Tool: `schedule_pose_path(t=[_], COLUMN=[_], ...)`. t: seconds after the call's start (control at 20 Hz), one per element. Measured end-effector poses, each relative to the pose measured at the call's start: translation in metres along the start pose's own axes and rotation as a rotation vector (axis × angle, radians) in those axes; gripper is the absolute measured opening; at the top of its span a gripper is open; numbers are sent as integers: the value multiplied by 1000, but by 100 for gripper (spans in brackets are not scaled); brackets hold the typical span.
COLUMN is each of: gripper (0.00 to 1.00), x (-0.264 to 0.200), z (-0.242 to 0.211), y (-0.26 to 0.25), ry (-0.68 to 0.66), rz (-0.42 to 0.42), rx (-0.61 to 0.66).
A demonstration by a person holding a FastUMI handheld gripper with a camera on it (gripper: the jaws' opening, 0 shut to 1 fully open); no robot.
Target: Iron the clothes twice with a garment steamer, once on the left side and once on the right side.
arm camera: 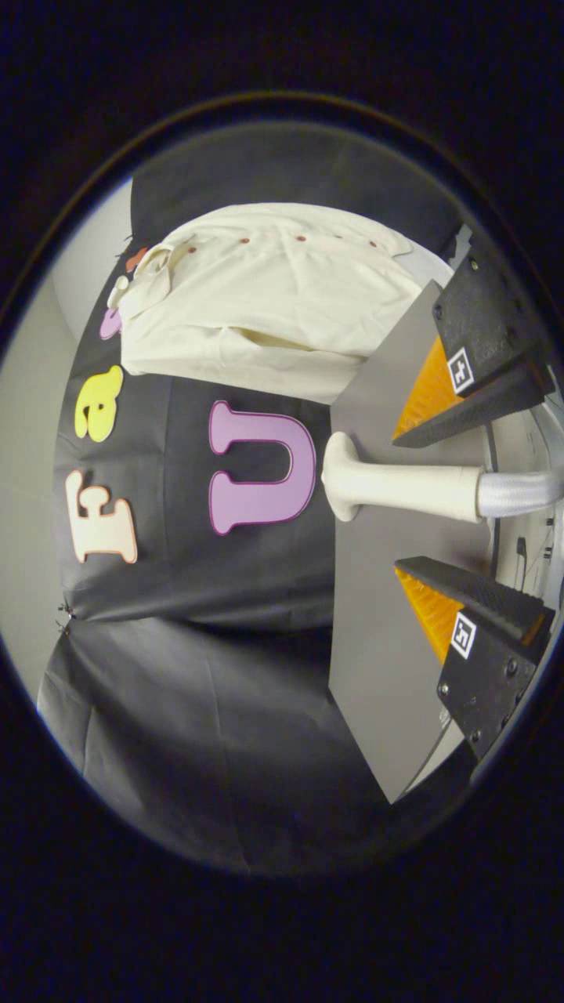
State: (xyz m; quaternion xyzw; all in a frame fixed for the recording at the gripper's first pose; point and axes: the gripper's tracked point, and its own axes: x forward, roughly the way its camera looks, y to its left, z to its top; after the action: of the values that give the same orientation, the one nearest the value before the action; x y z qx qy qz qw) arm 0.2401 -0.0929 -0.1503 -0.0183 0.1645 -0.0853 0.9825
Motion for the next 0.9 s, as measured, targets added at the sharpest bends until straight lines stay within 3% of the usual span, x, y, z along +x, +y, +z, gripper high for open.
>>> schedule_pose_path(t=[0.25, 0.55, 0.65, 0.7, 0.8, 0.9], gripper=[86, 76, 68, 53, 42, 41], x=[27, 43, 43, 40, 42, 42], z=[-23, -22, -21, -20, -21, -19], y=[3, -3, -8, -7, -6, -4], ry=[105, 119, 119, 124, 117, 112], rz=[6, -36, -60, -55, -54, -39], rx=[34, 25, 23, 34, 35, 23])
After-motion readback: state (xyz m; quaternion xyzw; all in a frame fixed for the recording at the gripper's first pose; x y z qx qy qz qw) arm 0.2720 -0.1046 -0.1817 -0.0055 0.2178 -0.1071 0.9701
